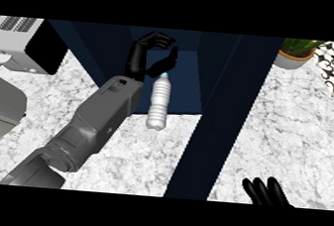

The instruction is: Pick up the bottled water, place it into the cabinet and close the cabinet

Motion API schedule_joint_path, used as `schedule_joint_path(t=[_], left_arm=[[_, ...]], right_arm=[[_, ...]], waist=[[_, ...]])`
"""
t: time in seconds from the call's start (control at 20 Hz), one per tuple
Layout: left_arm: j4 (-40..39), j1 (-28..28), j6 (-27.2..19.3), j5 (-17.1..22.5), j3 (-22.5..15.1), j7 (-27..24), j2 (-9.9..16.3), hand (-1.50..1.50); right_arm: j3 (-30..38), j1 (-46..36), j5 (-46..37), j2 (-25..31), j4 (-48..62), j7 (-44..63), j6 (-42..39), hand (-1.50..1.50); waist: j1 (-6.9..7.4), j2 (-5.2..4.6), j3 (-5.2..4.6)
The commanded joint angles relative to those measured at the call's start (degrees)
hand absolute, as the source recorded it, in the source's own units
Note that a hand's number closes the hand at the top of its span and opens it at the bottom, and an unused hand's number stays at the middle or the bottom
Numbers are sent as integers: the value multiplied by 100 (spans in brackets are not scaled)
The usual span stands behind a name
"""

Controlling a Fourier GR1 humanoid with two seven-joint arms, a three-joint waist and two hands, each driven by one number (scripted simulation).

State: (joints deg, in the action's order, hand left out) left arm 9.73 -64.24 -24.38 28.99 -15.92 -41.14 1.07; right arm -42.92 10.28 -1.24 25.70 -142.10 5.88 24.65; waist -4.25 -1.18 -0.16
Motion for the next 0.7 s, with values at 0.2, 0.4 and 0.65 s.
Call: schedule_joint_path(t=[0.2,0.4,0.65], left_arm=[[345,66,1655,241,321,-161,105,150],[554,395,2028,307,317,-161,-103,150],[1317,865,2893,315,223,373,87,150]], right_arm=[[-5,228,-92,159,-598,319,63,-150],[57,153,-224,104,-589,262,153,-150],[71,88,-453,220,-515,413,234,-150]], waist=[[209,79,8],[248,96,10],[461,172,10]])
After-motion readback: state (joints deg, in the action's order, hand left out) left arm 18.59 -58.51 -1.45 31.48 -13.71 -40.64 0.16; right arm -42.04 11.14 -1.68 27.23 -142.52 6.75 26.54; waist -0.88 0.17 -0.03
